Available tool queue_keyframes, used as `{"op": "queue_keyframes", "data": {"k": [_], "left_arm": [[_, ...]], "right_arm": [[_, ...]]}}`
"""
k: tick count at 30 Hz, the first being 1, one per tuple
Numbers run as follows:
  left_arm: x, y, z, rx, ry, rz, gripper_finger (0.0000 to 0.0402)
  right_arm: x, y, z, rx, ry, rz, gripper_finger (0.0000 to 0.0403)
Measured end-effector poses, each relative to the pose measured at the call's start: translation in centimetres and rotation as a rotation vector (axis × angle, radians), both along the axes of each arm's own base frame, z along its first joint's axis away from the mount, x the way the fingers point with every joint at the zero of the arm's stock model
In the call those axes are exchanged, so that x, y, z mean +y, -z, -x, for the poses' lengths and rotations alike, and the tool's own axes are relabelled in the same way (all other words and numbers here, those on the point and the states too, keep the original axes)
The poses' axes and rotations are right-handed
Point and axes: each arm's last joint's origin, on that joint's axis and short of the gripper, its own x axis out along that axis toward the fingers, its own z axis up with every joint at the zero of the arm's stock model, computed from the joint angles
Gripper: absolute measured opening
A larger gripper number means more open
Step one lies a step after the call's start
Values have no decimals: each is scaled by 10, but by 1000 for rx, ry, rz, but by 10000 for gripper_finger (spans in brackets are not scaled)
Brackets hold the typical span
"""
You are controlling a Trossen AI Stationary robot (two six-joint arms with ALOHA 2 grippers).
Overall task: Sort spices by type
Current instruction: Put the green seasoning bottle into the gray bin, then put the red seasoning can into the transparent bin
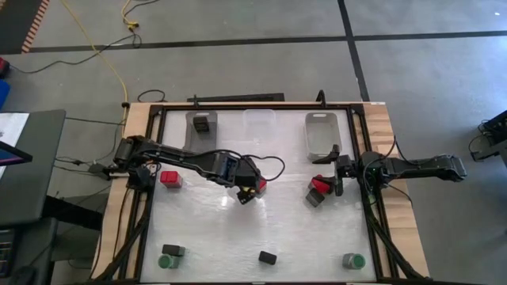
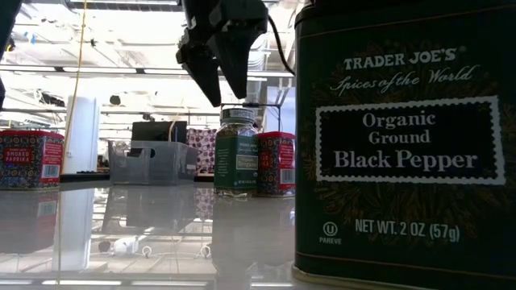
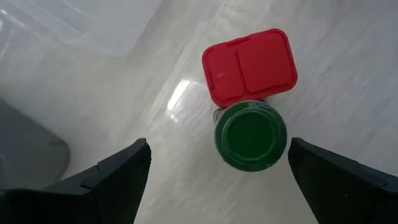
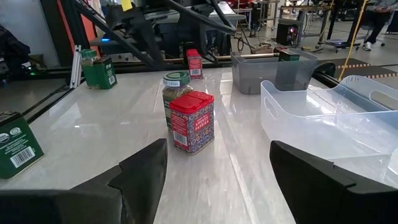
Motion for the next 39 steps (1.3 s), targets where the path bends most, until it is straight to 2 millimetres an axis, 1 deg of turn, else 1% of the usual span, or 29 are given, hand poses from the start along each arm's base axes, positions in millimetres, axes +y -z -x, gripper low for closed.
{"op": "queue_keyframes", "data": {"k": [7,11,15,18,20,24,29,31,34,39], "left_arm": [[7,0,0,-14,-110,33,363],[10,1,0,-17,-144,80,363],[10,1,0,-17,-146,85,363],[10,6,-4,-8,-132,77,363],[9,13,-8,4,-129,76,363],[7,20,-15,-3,-99,103,363],[8,25,-14,34,-96,99,363],[8,24,-15,21,-95,101,363],[8,20,-11,47,-96,96,363],[8,20,-10,60,-102,95,363]], "right_arm": [[0,0,0,0,0,0,312],[0,0,0,1,0,0,312],[0,0,0,1,0,0,312],[0,0,0,0,0,0,312],[0,0,0,1,0,0,312],[0,0,0,-2,0,0,312],[0,0,0,-4,0,0,312],[0,0,0,-5,0,0,312],[0,0,0,-5,0,0,312],[0,0,0,-5,0,0,312]]}}
